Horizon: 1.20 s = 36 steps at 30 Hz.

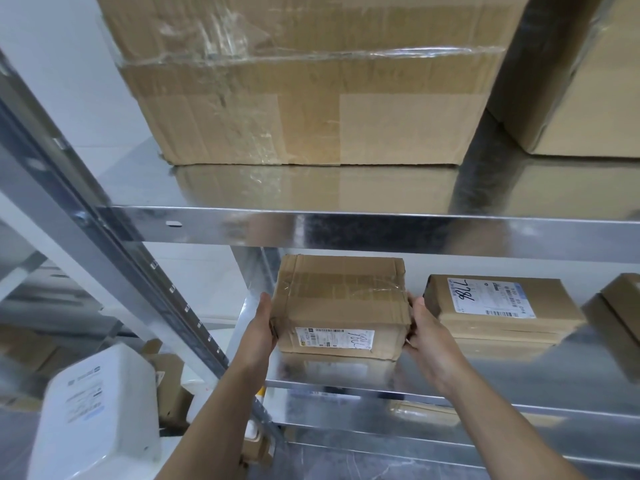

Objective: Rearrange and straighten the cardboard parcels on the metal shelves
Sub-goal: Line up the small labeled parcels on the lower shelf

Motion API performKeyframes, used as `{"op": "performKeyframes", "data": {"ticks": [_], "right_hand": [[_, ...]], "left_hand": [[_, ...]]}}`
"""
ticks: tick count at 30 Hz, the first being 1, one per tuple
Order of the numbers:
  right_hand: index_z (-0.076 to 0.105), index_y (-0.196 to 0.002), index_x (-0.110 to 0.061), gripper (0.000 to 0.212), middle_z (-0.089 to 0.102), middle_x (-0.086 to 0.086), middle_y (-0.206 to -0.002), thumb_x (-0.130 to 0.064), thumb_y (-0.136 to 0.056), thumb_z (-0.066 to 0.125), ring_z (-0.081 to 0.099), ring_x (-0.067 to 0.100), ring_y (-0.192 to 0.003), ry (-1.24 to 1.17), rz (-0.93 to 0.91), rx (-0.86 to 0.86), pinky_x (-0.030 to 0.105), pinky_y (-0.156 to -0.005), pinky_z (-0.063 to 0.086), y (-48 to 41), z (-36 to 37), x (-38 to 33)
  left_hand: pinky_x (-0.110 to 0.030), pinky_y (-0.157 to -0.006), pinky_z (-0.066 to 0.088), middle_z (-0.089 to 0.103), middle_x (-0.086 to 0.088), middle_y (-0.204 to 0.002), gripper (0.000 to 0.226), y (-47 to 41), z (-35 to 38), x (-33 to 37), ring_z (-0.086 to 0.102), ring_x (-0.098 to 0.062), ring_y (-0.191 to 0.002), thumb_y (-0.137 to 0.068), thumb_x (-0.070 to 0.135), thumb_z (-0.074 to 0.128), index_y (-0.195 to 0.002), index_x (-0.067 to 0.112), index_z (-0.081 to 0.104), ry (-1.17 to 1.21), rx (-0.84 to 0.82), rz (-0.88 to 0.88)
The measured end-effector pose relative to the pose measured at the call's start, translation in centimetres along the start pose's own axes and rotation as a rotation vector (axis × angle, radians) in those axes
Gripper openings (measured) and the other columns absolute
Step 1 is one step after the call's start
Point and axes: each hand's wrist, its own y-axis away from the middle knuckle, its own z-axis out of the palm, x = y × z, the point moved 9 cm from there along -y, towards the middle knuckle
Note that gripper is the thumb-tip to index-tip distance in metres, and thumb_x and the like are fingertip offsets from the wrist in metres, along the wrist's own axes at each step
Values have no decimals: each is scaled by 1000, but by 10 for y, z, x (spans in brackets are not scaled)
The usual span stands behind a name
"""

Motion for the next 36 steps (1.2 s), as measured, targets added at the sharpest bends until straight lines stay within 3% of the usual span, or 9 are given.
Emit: {"op": "performKeyframes", "data": {"ticks": [3,7,13,15,18,21,23,28,36], "right_hand": [[61,-129,-29,41,79,-2,-90,-44,-111,28,75,8,-65,1,-14,3,21,-44,54,2,0,-2],[59,-130,-23,41,71,8,-117,-42,-112,27,70,17,-91,-22,-65,41,25,-57,56,4,-5,-8],[64,-110,-19,41,71,13,-108,-43,-111,30,68,23,-91,15,-147,136,35,-73,55,14,-13,-24],[68,-117,-21,43,69,21,-121,-46,-110,33,68,32,-106,0,-164,159,44,-94,56,16,-14,-29],[70,-116,-20,45,71,19,-121,-47,-109,34,68,29,-106,-7,-165,166,44,-101,51,16,-15,-33],[70,-115,-18,41,77,8,-112,-42,-110,38,68,25,-111,62,-172,136,42,-107,49,16,-10,-35],[69,-115,-19,34,78,5,-109,-36,-110,40,69,22,-110,89,-177,118,39,-104,50,15,-9,-35],[67,-110,-17,28,78,6,-104,-33,-110,44,71,20,-97,73,-198,123,34,-87,53,14,-9,-37],[62,-118,-16,41,76,9,-109,-51,-104,47,71,26,-106,105,-174,70,45,-95,56,22,0,-27]], "left_hand": [[-42,-125,24,44,-5,-155,65,1,-2,-2,39,-23,-145,-103,59,28,-154,20,38,-13,5,-21],[-43,-122,30,56,-4,-145,57,1,-9,0,50,-20,-136,-105,56,31,-142,20,54,24,12,8],[-47,-112,43,78,-2,-104,57,3,-21,7,69,-21,-109,-105,58,27,-111,21,70,16,46,87],[-52,-112,43,77,4,-106,61,5,-23,5,67,-22,-112,-99,68,26,-117,28,68,0,43,64],[-54,-116,38,66,5,-127,85,6,-22,0,60,-21,-123,-78,83,30,-144,35,52,1,20,32],[-53,-116,38,66,5,-130,76,6,-20,0,59,-19,-125,-78,85,32,-136,43,57,32,-4,38],[-50,-111,44,73,6,-119,54,7,-17,2,63,-17,-120,-93,75,28,-120,44,63,57,-10,41],[-42,-95,50,74,-12,-118,58,5,-17,8,67,-27,-118,-109,50,22,-131,16,62,151,-8,68],[-44,-91,52,77,-2,-111,47,8,-18,-3,69,-22,-112,-107,51,29,-124,27,66,111,-7,50]]}}
